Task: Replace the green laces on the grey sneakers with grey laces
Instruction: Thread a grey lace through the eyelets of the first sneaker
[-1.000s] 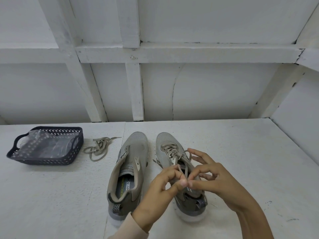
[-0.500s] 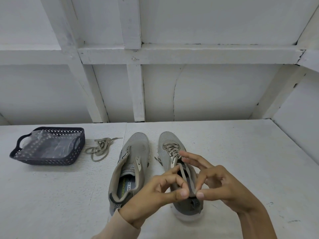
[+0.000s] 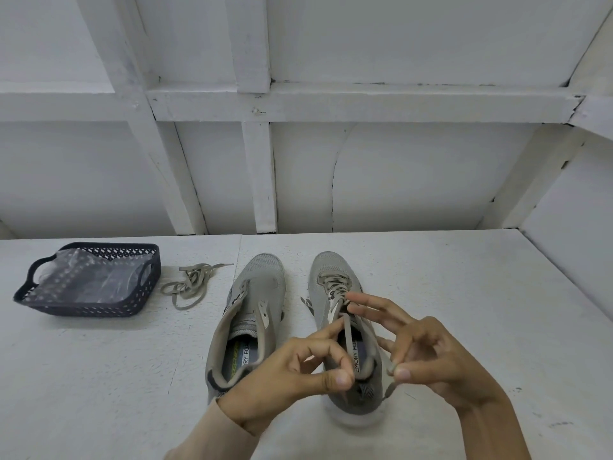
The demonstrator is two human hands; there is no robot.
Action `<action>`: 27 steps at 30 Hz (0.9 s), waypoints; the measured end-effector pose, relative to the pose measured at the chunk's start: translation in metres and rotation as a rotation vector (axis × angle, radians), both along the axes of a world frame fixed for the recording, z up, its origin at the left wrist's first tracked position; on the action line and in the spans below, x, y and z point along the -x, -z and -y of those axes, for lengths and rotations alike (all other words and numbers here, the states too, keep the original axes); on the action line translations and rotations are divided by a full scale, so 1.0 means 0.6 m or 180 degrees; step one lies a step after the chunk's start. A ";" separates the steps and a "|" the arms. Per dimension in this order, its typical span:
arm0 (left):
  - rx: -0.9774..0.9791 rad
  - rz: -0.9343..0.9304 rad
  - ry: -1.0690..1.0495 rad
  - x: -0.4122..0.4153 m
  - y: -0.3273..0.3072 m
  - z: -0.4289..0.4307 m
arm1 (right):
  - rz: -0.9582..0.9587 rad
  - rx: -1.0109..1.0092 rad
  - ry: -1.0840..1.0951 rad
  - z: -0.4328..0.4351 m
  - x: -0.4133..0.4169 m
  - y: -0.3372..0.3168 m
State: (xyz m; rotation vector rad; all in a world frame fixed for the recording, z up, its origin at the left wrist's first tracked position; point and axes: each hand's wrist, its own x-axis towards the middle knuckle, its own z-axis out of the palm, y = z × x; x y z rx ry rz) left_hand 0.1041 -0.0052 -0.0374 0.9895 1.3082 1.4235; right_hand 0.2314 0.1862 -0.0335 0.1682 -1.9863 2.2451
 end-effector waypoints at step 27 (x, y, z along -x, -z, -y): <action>-0.1220 -0.0603 -0.1616 0.051 -0.112 -0.079 | 0.0203 -0.1703 0.1701 0.021 0.114 -0.180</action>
